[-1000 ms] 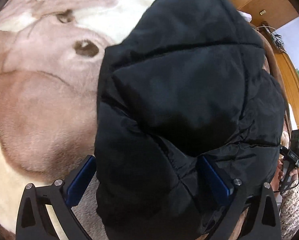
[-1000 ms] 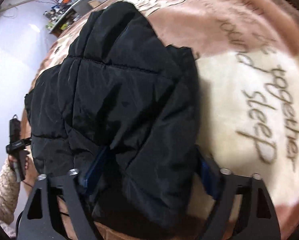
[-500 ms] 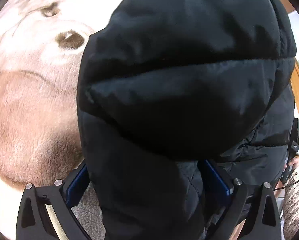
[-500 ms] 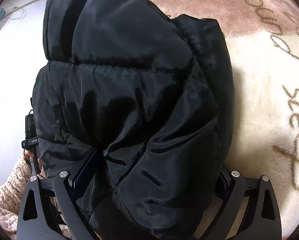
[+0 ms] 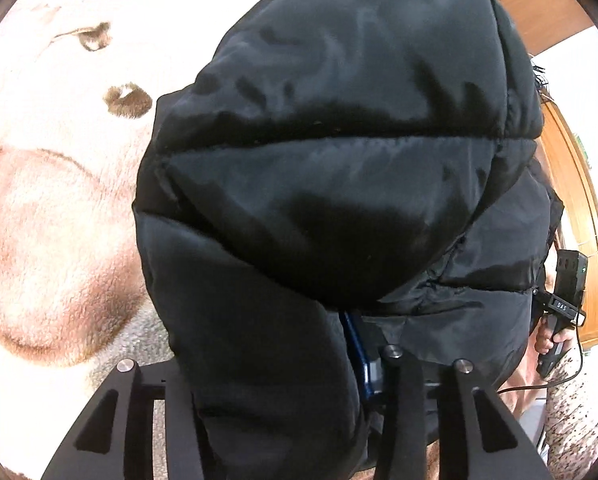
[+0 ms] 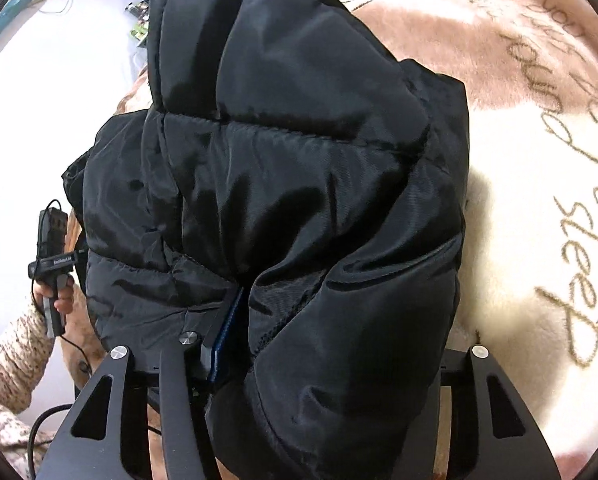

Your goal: Fold large clothes

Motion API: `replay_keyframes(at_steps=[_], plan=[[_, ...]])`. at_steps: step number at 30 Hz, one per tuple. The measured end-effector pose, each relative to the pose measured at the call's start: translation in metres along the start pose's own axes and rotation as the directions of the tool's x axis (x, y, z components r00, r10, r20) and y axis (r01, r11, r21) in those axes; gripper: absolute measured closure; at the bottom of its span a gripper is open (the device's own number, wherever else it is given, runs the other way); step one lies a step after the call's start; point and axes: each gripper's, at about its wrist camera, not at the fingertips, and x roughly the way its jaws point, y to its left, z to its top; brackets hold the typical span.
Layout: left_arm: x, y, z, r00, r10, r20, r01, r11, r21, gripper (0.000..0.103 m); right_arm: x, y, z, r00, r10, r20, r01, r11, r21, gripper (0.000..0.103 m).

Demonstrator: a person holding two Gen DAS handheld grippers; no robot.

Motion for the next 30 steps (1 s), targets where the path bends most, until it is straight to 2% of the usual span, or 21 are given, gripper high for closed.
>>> replay_keyframes(at_steps=[6,8,9,13,15,18,21,26,30], plan=[[0.015,0.008,0.002,1.000,-0.007,-0.029,0.005,0.999,-0.039,0.037,0.000,-0.006,-0.001,1.000,-0.006,0.000,0.006,1.000,0.024,0.047],[0.027,0.016,0.005,0.999,-0.020,-0.037,0.018,0.999,-0.048,0.037,-0.004,-0.010,0.001,1.000,-0.008,-0.003,0.008,1.000,0.028,0.047],[0.027,0.015,0.005,0.999,-0.018,-0.040,0.016,0.999,-0.051,0.039,-0.004,-0.010,0.001,1.000,-0.009,-0.002,0.009,0.999,0.032,0.047],[0.015,0.010,0.006,1.000,-0.002,-0.020,0.002,1.000,-0.024,0.059,-0.007,-0.003,0.001,0.999,-0.033,0.015,0.032,0.999,0.035,0.050],[0.009,0.008,0.006,1.000,-0.002,0.000,0.002,1.000,-0.029,0.063,-0.010,0.005,-0.001,0.998,-0.056,0.033,0.055,0.998,0.032,0.055],[-0.001,0.009,0.004,0.999,-0.020,0.044,0.023,0.997,-0.068,0.065,-0.015,0.019,-0.005,0.995,-0.085,0.058,0.083,0.996,0.026,0.062],[-0.008,0.004,0.000,0.997,-0.018,0.070,0.023,0.997,-0.067,0.068,-0.025,0.031,-0.008,0.992,-0.095,0.085,0.093,0.995,0.017,0.068],[-0.031,0.006,0.003,0.989,-0.074,0.125,0.085,0.993,-0.083,0.073,-0.040,0.054,-0.012,0.986,-0.106,0.130,0.109,0.994,-0.015,0.071],[-0.052,0.010,0.008,0.985,-0.079,0.154,0.089,0.994,-0.056,0.073,-0.052,0.070,-0.017,0.981,-0.089,0.174,0.095,0.995,-0.029,0.073]])
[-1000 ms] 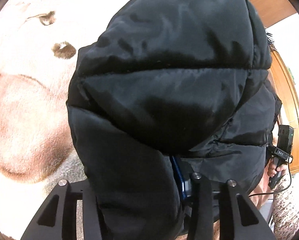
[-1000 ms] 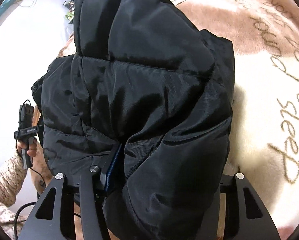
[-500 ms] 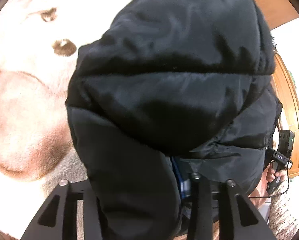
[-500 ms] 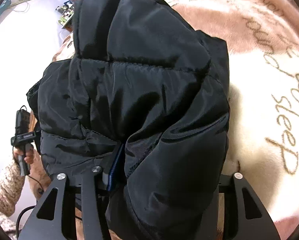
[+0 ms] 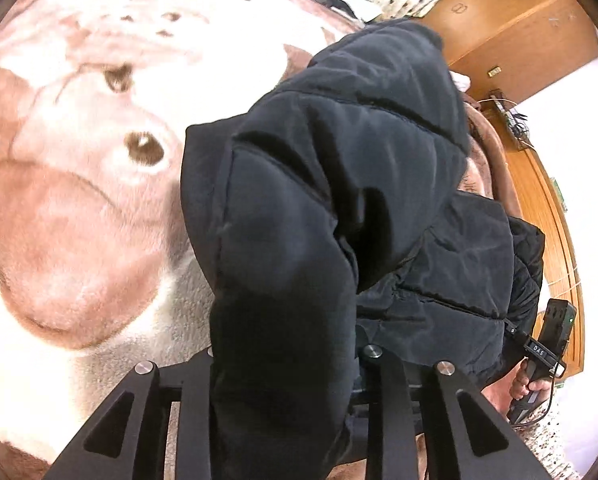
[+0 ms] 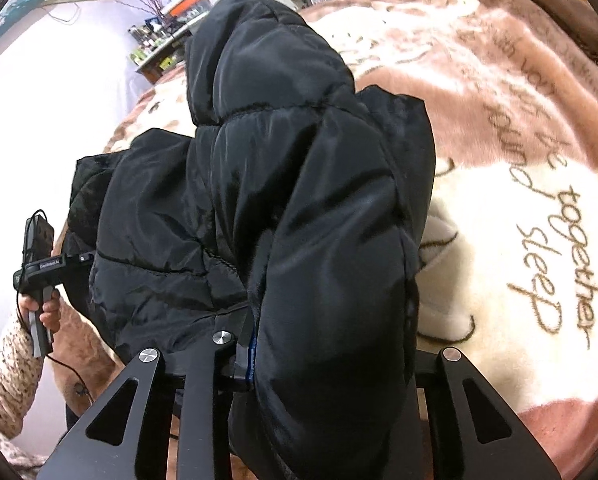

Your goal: Fold large clothes

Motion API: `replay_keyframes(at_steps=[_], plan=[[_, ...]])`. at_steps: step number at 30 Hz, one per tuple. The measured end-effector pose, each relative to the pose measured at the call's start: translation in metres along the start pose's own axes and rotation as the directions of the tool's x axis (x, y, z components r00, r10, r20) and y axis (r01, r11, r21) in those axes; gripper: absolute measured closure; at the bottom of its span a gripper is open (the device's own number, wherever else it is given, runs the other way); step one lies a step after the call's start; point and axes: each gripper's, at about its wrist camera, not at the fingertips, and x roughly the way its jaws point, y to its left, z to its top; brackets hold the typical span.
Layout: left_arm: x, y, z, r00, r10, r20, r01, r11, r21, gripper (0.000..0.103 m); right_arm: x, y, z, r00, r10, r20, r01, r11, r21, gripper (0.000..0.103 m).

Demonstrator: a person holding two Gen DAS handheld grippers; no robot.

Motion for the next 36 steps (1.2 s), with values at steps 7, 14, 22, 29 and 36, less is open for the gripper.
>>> replay_keyframes(at_steps=[7,14,22,29,36], plan=[[-0.029,0.007,0.008,0.999,-0.023,0.049,0.022,0.999,0.033,0.074,-0.023,0.019,-0.005,0.996,0.039,0.078,-0.038,0.999,-0.025,0.074],[-0.054,0.010,0.006,0.994,-0.042,0.104,0.040,0.999,0.024,0.074,-0.023,0.031,-0.009,0.992,0.064,0.109,-0.059,0.997,-0.047,0.074],[-0.066,0.007,0.002,0.989,-0.037,0.145,0.032,0.999,0.039,0.074,-0.017,0.026,0.005,0.986,0.085,0.141,-0.073,0.993,-0.089,0.074],[-0.095,0.025,0.006,0.979,-0.035,0.199,0.032,0.999,0.016,0.074,-0.008,0.043,0.013,0.977,0.130,0.168,-0.107,0.985,-0.139,0.074],[-0.129,0.055,0.009,0.967,-0.026,0.254,0.027,1.000,-0.004,0.074,0.013,0.061,0.029,0.972,0.170,0.163,-0.141,0.974,-0.177,0.074]])
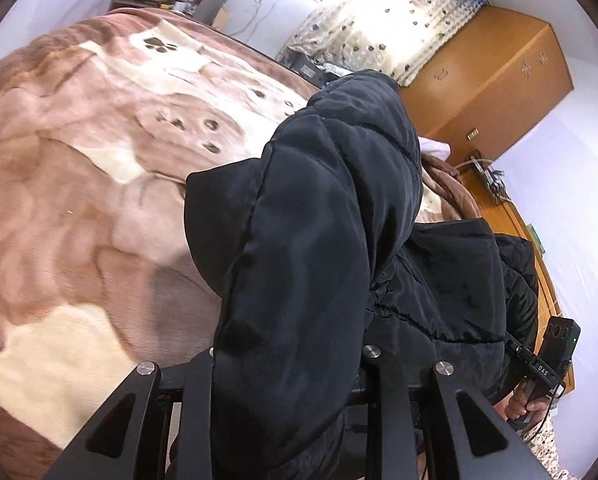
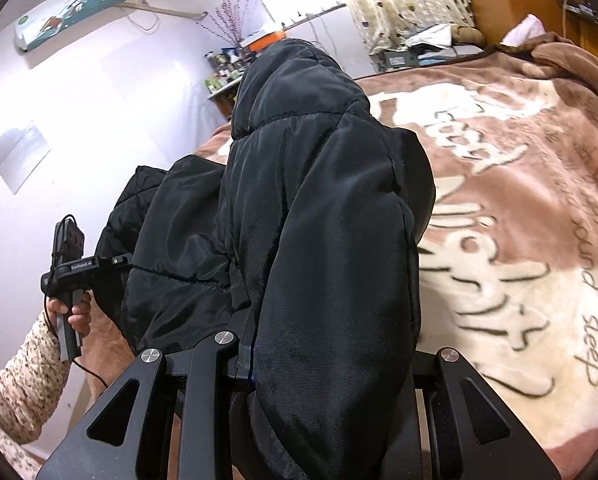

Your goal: Fold large clothes

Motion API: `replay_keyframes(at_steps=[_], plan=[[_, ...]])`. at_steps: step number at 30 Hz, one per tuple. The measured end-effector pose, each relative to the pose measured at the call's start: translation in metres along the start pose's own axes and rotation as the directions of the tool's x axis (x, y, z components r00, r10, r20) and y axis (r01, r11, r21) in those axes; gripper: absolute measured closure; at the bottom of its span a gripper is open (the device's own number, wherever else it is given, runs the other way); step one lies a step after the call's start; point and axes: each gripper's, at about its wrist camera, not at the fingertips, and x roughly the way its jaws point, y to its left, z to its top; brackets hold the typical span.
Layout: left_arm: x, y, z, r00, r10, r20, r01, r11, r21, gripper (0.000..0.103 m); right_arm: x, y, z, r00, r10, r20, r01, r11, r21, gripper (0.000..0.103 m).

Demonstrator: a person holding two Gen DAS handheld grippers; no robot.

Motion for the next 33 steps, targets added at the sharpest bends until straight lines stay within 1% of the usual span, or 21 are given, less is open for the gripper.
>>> replay_keyframes(at_steps=[7,12,17,19,22,26,30,33], plan=[[-0.033,0.040,0.014,0.998,0.044,0.040,-0.043,0.999,-0.024,0.074,0.039,0.018,0.007,0.999,0.043,-0.002,-0.043,0.999,-0.012,0.074],[-0.055,0.077,0.019,0.995,0.071,0.066,-0.067,0.996,-0.066,0.074,0.068,0.028,0.013,0.998,0.068,-0.014,-0.068,0.998,-0.007,0.074],[-0.064,0.115,0.016,0.991,0.119,0.057,-0.113,0.988,-0.102,0.074,0.096,0.036,0.005,0.995,0.095,-0.024,-0.095,0.996,0.003,0.074],[-0.063,0.123,0.015,0.989,0.139,0.052,-0.134,0.986,-0.100,0.074,0.111,0.038,-0.001,0.994,0.104,-0.038,-0.103,0.994,0.021,0.074],[-0.054,0.143,0.009,0.986,0.166,0.023,-0.162,0.979,-0.124,0.074,0.132,0.037,-0.011,0.993,0.101,-0.066,-0.099,0.994,0.038,0.074],[-0.043,0.159,-0.001,0.980,0.198,0.010,-0.195,0.972,-0.133,0.074,0.145,0.019,-0.024,0.992,0.103,-0.068,-0.097,0.991,0.093,0.074],[-0.033,0.170,-0.005,0.977,0.213,-0.010,-0.212,0.965,-0.156,0.072,0.155,0.013,-0.035,0.994,0.055,-0.099,-0.045,0.994,0.101,0.074],[-0.028,0.168,-0.007,0.970,0.242,-0.019,-0.243,0.963,-0.118,0.071,0.159,0.002,-0.042,0.993,0.053,-0.102,-0.040,0.991,0.131,0.073]])
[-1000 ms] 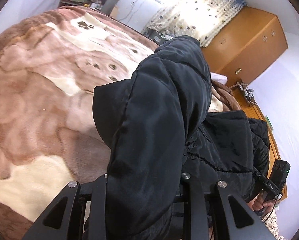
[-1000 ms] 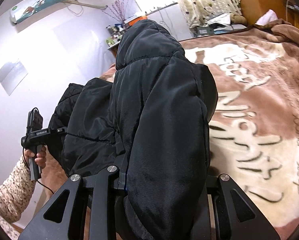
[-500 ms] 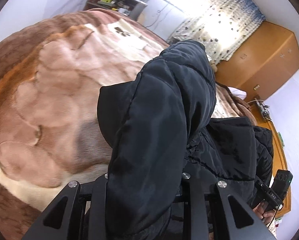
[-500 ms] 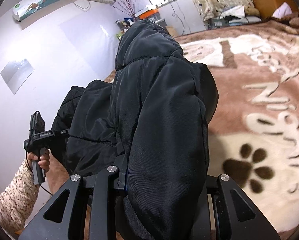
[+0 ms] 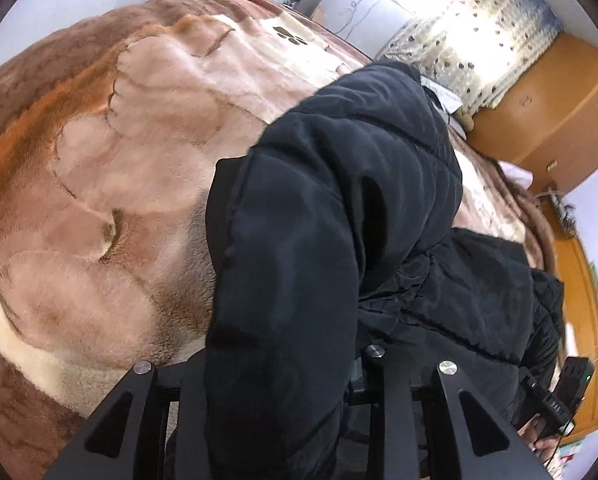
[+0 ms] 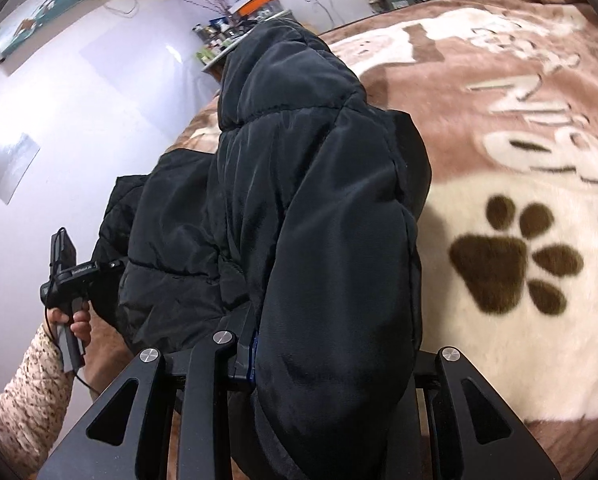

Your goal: Fold large clothes

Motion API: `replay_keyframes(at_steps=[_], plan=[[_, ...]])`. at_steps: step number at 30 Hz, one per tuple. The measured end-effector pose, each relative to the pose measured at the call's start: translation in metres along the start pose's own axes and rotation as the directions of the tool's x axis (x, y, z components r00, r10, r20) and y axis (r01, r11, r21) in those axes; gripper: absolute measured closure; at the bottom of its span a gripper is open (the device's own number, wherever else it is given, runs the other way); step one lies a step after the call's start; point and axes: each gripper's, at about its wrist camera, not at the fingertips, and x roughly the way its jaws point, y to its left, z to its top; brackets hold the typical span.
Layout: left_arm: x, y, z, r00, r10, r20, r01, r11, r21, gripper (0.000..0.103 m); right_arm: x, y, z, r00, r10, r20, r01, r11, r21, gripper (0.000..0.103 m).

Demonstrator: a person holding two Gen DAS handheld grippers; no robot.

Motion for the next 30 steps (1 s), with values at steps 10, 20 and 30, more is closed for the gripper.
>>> replay_keyframes(at_steps=[10,20,30], plan=[[0.012,0.007,-0.006,0.999,0.036,-0.015,-0.036,0.999,-0.012,0.053,-0.001,-0.005,-0.018,0.999,-0.044,-0.014,0.044,0.999,0.006,0.061],[0.004,0.015,-0.005,0.997,0.079,-0.012,-0.079,0.995,-0.060,0.032,-0.004,0.009,-0.017,0.987,-0.156,-0.021,0.155,0.987,-0.043,0.042],[-0.048,0.001,-0.008,0.982,0.177,0.072,-0.174,0.984,-0.043,0.021,-0.030,0.042,-0.017,0.945,-0.324,0.047,0.327,0.936,-0.128,0.029]])
